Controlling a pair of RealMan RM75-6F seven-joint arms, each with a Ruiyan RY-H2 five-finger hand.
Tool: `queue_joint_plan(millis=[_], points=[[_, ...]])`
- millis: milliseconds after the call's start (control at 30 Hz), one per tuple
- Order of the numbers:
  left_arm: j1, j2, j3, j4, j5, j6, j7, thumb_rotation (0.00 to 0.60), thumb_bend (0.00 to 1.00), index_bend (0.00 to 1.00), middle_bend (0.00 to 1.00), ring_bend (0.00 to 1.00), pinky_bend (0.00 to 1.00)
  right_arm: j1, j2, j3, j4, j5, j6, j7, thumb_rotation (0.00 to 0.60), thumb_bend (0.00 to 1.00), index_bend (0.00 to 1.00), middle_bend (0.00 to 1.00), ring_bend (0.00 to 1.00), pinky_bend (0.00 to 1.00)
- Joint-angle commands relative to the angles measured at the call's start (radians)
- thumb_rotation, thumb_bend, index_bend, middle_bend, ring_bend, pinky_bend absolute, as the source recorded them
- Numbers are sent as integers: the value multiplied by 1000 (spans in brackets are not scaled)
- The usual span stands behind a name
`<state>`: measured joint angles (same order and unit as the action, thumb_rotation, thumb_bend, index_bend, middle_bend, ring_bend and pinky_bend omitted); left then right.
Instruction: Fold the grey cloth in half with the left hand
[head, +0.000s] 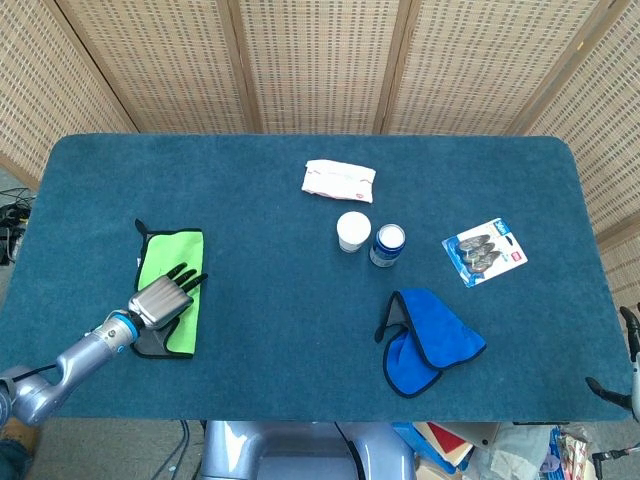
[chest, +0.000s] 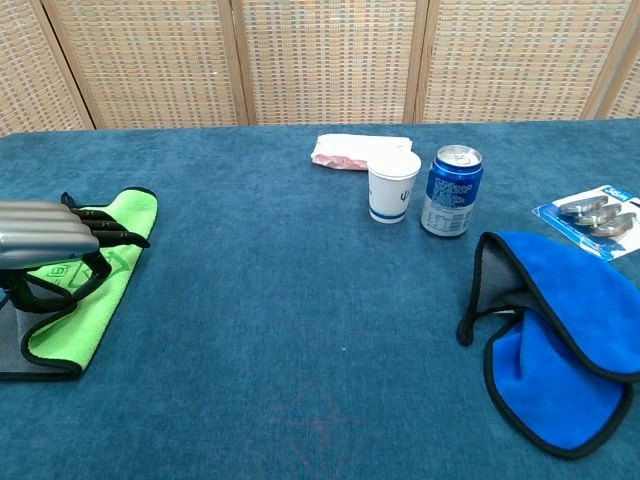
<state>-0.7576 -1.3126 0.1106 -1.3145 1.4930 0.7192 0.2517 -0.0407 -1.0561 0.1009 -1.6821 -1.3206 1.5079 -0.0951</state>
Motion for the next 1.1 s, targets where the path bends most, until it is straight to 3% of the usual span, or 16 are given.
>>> queue_joint_plan(millis=[33,333,567,833,1100], points=[[5,10,3,-3,8,10,-15,600,562,627,0,0,0,0,0,0,0,0,0,0,600,0,1,0,0,0],[37,64,28,-23,52,71,-86,600,562,643,0,0,0,-1,1,-2,-1,-5,2,3,600,0,1,0,0,0],[81,115,78,-38,115,133,-154,600,562,643,0,0,0,0,0,-7,-4,-12,1,-3,600,0,1,0,0,0],[133,132,136,-14,176,187,-224,600,563,643,0,0,0,-1,0,-11,-9,-20,3,-7,600,0,1,0,0,0],[155,122,151,27,191,193,-258,600,563,643,0,0,0,-1,-1,-14,-10,-25,3,-10,600,0,0,0,0,0]])
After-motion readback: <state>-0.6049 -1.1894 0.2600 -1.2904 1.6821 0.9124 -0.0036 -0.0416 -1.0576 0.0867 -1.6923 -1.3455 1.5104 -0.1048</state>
